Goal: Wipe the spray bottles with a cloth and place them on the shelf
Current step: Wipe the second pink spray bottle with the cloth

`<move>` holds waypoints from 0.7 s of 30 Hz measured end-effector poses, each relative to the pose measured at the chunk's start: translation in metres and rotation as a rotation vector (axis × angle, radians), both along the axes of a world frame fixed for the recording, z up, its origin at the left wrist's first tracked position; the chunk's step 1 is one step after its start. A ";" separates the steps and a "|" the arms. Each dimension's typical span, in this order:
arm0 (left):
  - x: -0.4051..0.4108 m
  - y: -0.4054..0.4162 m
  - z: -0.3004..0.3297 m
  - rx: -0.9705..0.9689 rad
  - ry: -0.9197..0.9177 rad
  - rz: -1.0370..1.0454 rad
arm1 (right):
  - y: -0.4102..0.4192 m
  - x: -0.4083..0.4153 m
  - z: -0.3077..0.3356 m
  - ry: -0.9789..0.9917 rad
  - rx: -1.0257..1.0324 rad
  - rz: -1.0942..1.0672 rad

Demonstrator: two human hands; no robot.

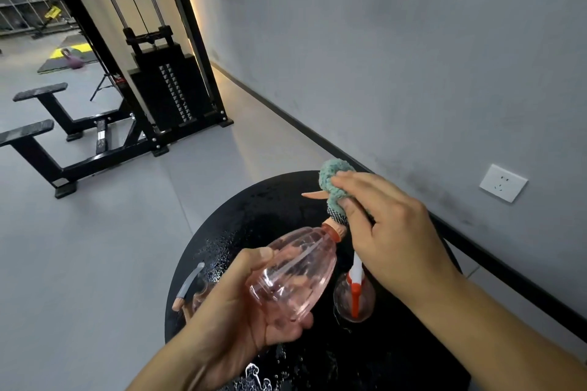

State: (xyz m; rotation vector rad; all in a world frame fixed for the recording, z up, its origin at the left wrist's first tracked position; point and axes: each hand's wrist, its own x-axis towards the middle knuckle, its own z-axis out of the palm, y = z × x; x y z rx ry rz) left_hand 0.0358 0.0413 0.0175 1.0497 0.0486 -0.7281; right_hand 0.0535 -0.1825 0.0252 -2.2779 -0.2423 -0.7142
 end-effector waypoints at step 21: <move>-0.001 -0.008 0.001 0.056 0.006 0.010 | 0.025 -0.010 -0.003 0.068 -0.037 0.151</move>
